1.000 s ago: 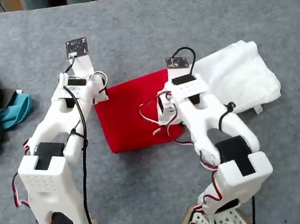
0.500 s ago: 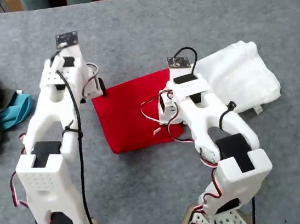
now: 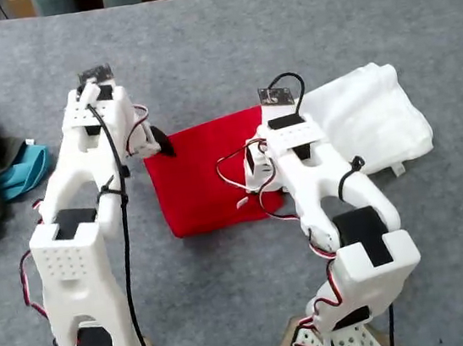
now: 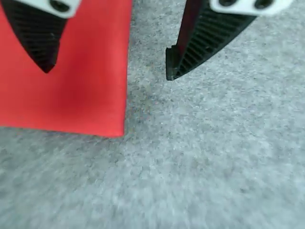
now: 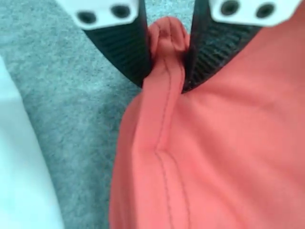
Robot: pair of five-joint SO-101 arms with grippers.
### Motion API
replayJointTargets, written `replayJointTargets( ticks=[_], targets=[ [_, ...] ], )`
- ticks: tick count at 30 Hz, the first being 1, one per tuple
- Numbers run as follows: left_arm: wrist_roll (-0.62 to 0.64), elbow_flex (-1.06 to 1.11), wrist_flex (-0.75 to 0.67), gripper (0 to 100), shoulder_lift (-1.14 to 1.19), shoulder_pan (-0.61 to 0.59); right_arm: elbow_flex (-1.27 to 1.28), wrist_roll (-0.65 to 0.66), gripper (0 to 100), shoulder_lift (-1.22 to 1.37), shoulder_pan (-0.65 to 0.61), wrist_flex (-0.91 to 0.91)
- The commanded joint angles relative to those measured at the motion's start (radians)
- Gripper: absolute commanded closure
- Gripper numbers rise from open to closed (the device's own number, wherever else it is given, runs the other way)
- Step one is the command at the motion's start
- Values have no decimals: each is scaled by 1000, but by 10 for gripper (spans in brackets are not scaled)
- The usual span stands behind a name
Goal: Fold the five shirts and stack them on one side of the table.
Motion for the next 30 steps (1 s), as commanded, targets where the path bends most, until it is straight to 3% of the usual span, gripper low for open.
replayJointTargets(
  ticks=[1,7,12,30],
  targets=[
    [15,-67,6,640,18,16,7,3,984,54,21,-20],
    [55,-188,11,650,160,16,8,9,984,54,20,-20],
    [74,-323,28,761,310,18,8,9,984,54,18,-20],
    [-6,-970,321,866,591,105,-74,98,984,42,21,89]
  ],
)
